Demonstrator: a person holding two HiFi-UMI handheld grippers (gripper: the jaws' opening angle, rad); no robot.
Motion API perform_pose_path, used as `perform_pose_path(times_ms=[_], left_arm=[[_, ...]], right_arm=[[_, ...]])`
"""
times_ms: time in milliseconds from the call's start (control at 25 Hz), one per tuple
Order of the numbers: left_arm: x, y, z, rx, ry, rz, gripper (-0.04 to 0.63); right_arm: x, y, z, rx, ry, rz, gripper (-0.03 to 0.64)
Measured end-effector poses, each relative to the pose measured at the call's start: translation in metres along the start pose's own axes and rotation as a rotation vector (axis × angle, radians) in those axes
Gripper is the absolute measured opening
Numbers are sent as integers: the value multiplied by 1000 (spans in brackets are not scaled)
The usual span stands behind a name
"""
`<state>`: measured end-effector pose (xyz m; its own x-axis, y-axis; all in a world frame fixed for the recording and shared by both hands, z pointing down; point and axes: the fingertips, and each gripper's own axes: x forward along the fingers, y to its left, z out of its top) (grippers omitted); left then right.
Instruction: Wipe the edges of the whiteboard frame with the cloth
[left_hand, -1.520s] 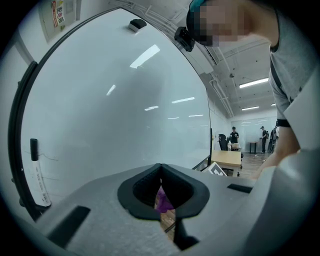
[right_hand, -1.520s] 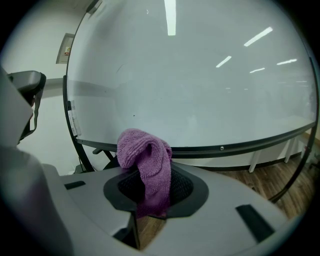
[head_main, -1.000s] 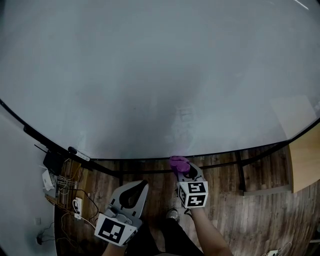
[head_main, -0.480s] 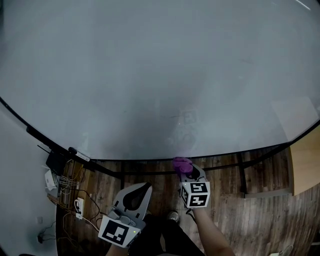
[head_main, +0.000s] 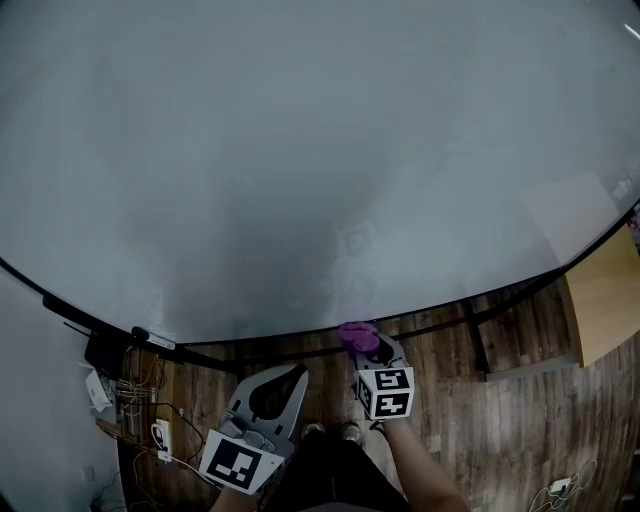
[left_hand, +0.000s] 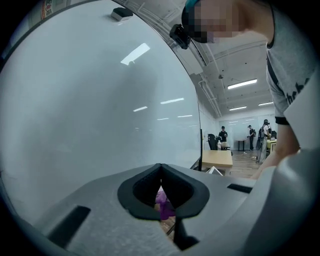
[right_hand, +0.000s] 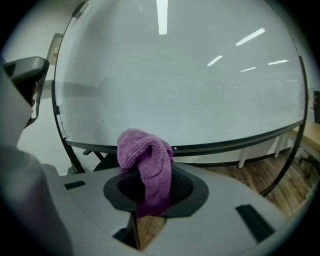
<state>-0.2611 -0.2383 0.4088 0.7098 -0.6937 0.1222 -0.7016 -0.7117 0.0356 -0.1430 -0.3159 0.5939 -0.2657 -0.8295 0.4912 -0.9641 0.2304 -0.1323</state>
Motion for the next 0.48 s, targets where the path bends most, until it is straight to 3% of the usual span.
perform_pose_path(times_ms=[480], left_arm=[[6, 16, 1, 4, -7, -97, 15]], right_arm=[[-1, -2, 0, 23, -17, -78, 97]])
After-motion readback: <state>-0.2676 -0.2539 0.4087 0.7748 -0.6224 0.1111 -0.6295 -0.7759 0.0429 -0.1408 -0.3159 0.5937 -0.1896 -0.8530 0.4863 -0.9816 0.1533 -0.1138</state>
